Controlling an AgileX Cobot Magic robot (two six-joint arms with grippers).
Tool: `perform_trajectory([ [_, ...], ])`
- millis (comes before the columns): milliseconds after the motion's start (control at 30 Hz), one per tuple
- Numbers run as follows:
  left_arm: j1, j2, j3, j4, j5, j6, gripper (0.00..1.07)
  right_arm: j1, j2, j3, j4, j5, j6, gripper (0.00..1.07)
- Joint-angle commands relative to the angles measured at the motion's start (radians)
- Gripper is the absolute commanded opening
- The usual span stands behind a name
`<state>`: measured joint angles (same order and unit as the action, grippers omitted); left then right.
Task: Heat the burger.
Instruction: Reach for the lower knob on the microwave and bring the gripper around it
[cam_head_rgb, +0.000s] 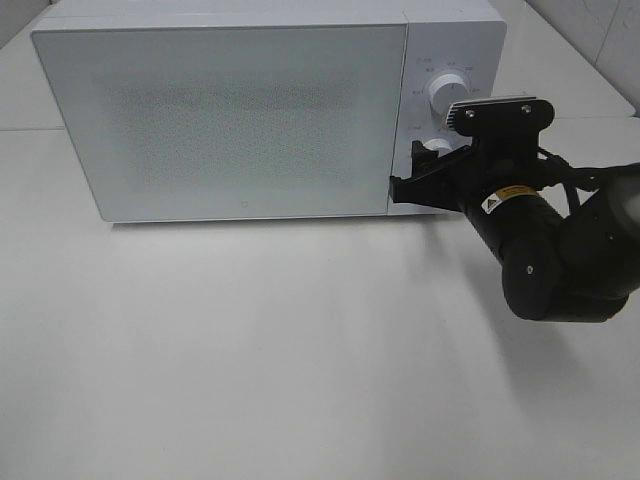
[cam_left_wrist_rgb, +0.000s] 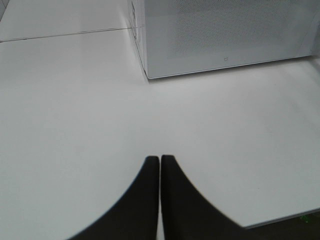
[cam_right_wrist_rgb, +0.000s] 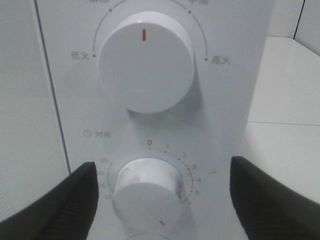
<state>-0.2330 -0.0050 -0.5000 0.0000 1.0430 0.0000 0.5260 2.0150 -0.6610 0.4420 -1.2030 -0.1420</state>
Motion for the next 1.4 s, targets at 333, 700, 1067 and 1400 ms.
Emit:
perform_trajectory([
  [333,0.000,-0.005,0.002,-0.010,-0.011,0.007,0.00,-0.006,-0.002,-0.011,-0.074,-0.032,-0.010,0.68],
  [700,0.000,-0.005,0.002,-0.010,-0.011,0.007,0.00,-0.006,-0.002,-0.011,-0.073,-0.032,-0.010,0.68],
  [1067,0.000,-0.005,0.002,-0.010,-0.011,0.007,0.00,-0.006,-0.002,-0.019,-0.073,-0.026,-0.010,0.68],
  [1400,0.000,-0.005,0.002,-0.010,-0.011,0.007,0.00,-0.006,0.011,-0.050,-0.040,0.015,-0.010,0.68],
])
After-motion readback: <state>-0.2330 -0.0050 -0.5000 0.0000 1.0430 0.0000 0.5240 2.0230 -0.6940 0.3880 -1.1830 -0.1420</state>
